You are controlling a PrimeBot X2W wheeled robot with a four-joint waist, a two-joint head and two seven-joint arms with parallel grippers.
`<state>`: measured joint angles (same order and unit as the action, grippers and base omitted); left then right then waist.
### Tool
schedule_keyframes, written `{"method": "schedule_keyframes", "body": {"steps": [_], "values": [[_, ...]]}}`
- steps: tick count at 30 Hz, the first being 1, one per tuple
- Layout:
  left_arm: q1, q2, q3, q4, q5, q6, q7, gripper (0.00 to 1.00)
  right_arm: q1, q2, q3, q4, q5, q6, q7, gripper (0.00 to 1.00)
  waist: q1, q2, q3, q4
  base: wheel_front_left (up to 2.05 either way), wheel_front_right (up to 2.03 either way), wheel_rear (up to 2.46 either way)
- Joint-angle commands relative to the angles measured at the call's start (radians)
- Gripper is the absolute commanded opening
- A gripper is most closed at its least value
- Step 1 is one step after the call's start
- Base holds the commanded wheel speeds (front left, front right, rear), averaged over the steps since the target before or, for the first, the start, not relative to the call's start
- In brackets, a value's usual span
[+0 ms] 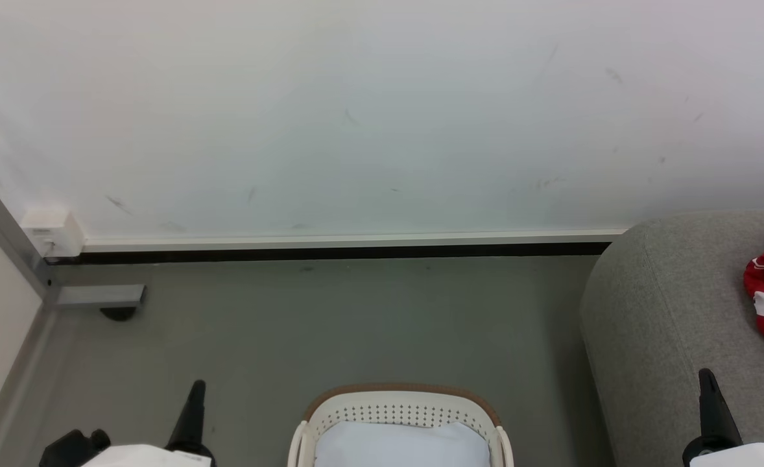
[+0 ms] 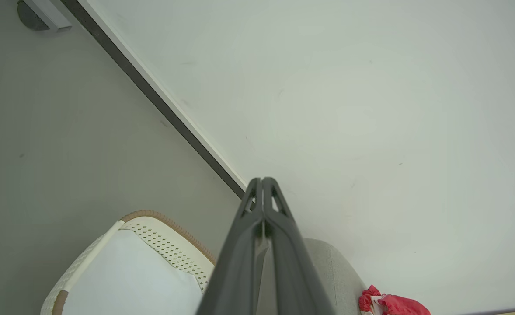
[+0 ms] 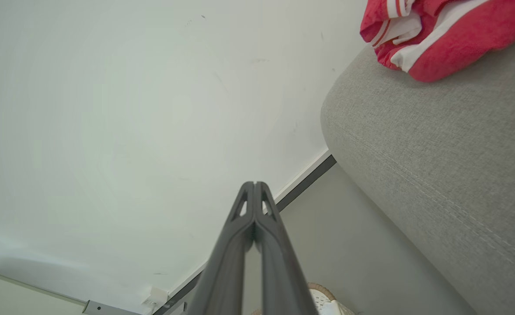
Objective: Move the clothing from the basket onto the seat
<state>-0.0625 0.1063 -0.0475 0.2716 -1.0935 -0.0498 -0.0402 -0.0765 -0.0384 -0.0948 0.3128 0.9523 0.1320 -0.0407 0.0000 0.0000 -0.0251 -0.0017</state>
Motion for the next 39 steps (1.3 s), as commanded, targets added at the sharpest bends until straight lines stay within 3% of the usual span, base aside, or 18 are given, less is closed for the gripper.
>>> {"method": "schedule_keyframes", "body": {"steps": [1, 39], "values": [[-0.025, 0.0, 0.012, -0.013, -0.027, -0.006, 0.006, 0.0, -0.023, -0.012, -0.003, -0.017, 0.035, -0.001, 0.007, 0.0, 0.0, 0.0, 0.001, 0.0, 0.0, 0.0, 0.0], [-0.042, -0.035, 0.107, -0.022, -0.332, -0.055, 0.101, 0.0, -0.032, -0.014, -0.014, -0.051, 0.421, -0.002, 0.101, 0.0, 0.0, 0.0, 0.016, 0.001, 0.0, 0.0, 0.0]]}}
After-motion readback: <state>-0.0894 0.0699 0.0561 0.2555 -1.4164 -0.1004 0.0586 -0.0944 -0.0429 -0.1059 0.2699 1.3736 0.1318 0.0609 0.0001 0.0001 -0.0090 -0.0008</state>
